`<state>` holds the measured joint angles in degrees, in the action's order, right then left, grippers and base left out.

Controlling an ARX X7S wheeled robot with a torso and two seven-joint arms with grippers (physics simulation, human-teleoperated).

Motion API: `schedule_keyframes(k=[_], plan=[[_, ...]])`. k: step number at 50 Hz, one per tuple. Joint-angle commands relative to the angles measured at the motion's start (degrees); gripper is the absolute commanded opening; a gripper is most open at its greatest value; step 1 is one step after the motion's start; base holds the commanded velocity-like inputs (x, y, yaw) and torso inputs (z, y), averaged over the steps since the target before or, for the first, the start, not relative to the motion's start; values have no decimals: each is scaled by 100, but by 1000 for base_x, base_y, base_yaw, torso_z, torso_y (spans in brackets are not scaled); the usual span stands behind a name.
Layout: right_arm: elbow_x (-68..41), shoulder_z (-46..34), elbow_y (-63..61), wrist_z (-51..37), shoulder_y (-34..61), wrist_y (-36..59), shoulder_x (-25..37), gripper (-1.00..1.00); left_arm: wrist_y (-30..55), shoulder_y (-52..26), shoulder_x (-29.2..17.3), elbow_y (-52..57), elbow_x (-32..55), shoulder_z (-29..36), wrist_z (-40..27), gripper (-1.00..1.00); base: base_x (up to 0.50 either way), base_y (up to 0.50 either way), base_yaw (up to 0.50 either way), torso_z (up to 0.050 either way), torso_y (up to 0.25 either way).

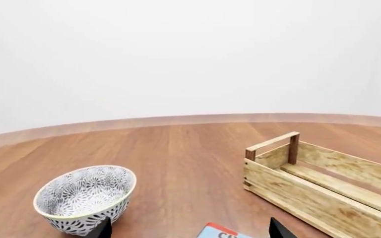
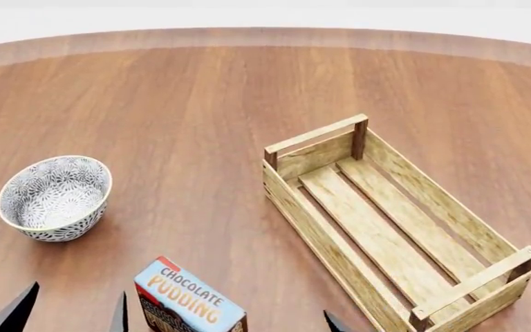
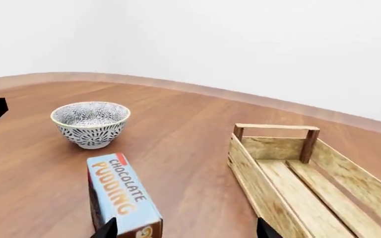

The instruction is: Pick up the chocolate pudding and put it in the tray.

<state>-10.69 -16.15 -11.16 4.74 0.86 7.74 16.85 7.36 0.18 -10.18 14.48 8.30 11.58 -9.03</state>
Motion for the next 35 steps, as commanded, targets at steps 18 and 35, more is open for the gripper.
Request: schedule_keyframes(k=[18,35], plan=[[47,-479,1670,608,459,-891,-220,100,-37,-20,-88,-7,43,107,-112,100,0,0,0,0,0],[126,-655,3232,786,903,-1612,-592,100,-90,-37,-107,-66,51,180,-178,100,0,0,0,0,0]])
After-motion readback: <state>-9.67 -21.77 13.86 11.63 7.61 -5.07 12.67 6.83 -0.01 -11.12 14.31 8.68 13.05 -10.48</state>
